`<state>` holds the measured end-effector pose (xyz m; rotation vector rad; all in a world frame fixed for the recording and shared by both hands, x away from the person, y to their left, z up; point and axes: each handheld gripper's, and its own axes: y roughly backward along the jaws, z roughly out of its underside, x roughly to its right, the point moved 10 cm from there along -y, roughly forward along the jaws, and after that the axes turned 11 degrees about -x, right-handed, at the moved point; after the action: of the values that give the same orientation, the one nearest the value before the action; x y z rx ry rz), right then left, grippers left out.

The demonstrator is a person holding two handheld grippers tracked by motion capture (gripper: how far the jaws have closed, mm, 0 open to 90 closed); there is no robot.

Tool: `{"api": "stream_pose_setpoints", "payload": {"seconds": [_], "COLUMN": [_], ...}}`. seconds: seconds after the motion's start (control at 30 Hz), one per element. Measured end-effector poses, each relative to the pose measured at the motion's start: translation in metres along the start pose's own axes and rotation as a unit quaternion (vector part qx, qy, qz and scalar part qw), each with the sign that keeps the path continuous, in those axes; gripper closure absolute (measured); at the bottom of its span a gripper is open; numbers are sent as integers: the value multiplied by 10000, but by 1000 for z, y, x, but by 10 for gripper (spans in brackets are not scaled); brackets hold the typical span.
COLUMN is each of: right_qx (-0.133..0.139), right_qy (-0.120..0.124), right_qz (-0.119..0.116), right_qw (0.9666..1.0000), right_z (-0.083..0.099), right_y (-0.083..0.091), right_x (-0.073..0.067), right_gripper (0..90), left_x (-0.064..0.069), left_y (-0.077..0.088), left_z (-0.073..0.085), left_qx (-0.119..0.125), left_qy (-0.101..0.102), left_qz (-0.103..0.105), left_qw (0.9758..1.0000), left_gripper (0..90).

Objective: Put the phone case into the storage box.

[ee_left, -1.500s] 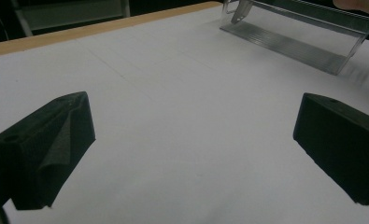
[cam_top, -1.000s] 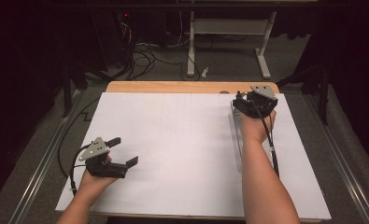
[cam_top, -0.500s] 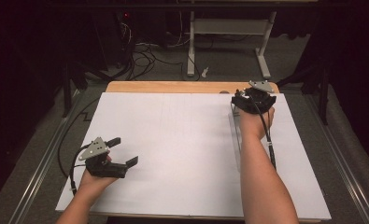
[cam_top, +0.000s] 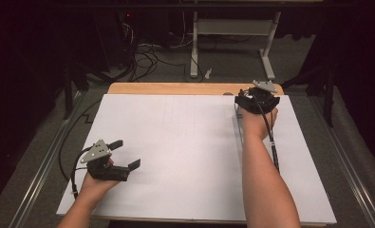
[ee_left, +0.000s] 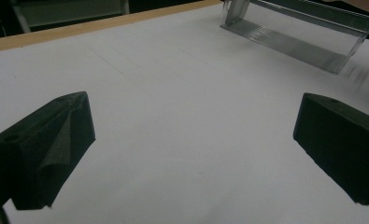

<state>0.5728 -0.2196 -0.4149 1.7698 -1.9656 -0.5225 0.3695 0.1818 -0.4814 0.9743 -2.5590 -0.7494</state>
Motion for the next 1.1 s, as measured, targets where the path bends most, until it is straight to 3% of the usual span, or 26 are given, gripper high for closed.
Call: {"api": "stream_pose_setpoints", "payload": {"seconds": [0.63, 1.1], "right_qx": [149, 182], "right_qy": [45, 128], "right_qz": [35, -76], "right_qw": [9999, 9997], "right_z": [-4, -6], "right_y": [-6, -8], "right_x": [-2, -2], "right_gripper": [128, 125], "left_x": [-1, -1], "left_y": [-1, -1], "left_z": [1, 1], "left_qx": [-37, -35], "left_qy": [12, 13], "left_qz": [10, 19], "left_qw": [10000, 10000], "left_gripper": [2, 2]}}
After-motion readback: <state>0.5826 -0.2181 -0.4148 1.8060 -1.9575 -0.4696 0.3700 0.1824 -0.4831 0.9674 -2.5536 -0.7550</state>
